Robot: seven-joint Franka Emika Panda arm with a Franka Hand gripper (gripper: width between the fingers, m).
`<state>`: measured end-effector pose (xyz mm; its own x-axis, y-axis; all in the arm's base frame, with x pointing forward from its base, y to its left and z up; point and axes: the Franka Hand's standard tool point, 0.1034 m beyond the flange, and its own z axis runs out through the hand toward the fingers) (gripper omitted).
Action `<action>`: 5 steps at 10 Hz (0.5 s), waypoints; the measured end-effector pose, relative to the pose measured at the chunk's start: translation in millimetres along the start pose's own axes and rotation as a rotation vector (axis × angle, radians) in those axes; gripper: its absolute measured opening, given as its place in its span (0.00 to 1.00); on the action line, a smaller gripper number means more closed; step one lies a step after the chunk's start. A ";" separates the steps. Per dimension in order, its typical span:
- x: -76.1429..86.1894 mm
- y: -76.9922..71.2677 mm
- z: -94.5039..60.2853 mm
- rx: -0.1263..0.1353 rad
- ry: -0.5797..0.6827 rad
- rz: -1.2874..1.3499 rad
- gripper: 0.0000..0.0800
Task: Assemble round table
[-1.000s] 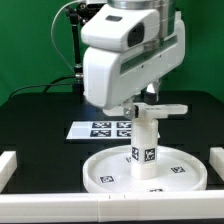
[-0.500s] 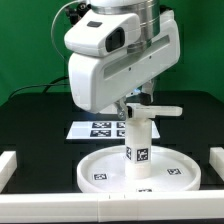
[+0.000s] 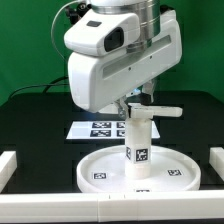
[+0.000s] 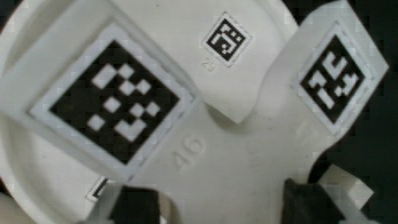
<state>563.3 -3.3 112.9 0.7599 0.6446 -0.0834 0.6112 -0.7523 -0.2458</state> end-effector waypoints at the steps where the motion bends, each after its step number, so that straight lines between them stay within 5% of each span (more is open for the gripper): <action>1: -1.8 0.9 -0.3 0.014 0.013 0.119 0.42; 5: -2.2 2.7 -0.8 0.044 0.028 0.505 0.40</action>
Offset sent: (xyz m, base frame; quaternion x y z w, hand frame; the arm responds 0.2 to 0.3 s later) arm -0.0074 0.0008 -0.0104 0.0425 -0.0283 0.2447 0.9683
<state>563.5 -6.9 113.2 0.9642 0.1977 -0.1769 0.1566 -0.9624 -0.2221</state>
